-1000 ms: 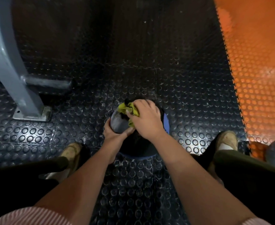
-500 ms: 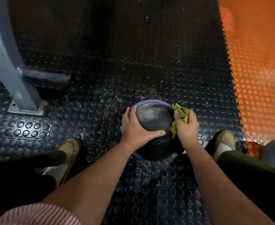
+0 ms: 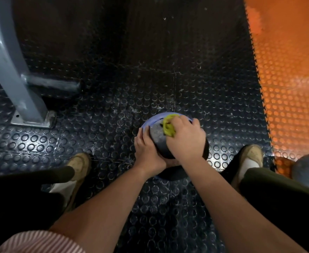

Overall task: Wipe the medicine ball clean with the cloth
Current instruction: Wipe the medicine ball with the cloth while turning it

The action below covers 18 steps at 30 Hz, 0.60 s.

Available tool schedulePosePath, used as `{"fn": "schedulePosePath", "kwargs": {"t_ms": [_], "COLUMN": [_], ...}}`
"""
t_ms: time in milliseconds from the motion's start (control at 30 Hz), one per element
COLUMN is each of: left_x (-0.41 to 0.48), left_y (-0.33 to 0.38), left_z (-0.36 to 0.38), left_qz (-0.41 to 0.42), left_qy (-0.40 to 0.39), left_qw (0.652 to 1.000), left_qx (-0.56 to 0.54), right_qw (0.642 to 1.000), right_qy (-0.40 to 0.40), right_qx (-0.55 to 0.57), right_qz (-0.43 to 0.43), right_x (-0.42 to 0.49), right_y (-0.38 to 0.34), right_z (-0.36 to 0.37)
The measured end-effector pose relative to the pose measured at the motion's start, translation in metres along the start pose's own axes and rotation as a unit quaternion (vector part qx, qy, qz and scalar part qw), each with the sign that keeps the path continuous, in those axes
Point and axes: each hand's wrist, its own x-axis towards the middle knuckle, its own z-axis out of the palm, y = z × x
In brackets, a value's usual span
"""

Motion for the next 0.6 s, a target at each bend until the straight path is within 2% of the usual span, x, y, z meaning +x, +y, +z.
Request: {"fn": "schedulePosePath", "kwargs": {"t_ms": [67,133,200,267,333,367,400,467,533,600], "left_x": [0.004,0.006,0.007,0.007,0.007,0.007,0.007,0.009,0.013,0.016], "left_y": [-0.009,-0.021,-0.023,-0.017,-0.012,-0.009,-0.007,-0.006,-0.005,-0.004], "left_z": [-0.001,-0.003,-0.007,-0.010,-0.009,-0.007,-0.005,-0.003,0.000,-0.001], "left_qz": [-0.018,-0.008,0.009,0.001,0.003,0.008,0.009,0.003,0.002,-0.012], "left_qy": [0.025,0.029,0.036,0.030,0.014,0.009,0.012,0.026,0.039,0.040], "left_qw": [0.999,0.999,0.999,0.997,0.997,0.998,0.998,0.998,0.998,0.997], "left_qx": [-0.040,-0.029,-0.033,-0.069,-0.074,-0.067,-0.060,-0.051,-0.054,-0.071], "right_qw": [0.996,0.983,0.978,0.988,0.983,0.974,0.969,0.977,0.989,0.984], "right_qy": [-0.059,-0.105,-0.119,-0.139,-0.161,-0.161,-0.150,-0.126,-0.107,-0.139], "right_qx": [-0.013,-0.029,-0.042,-0.030,0.033,0.085,0.123,0.134,0.105,0.072], "right_qz": [-0.070,-0.149,-0.164,-0.067,0.085,0.135,0.151,0.107,0.011,-0.084], "right_x": [-0.002,-0.006,0.000,0.008,0.018,0.021,0.019,0.009,-0.004,-0.010], "right_y": [-0.020,-0.030,-0.023,0.000,0.027,0.036,0.038,0.023,0.000,-0.015], "right_z": [0.003,0.003,-0.002,-0.005,-0.005,-0.003,0.000,0.005,0.007,0.006]}}
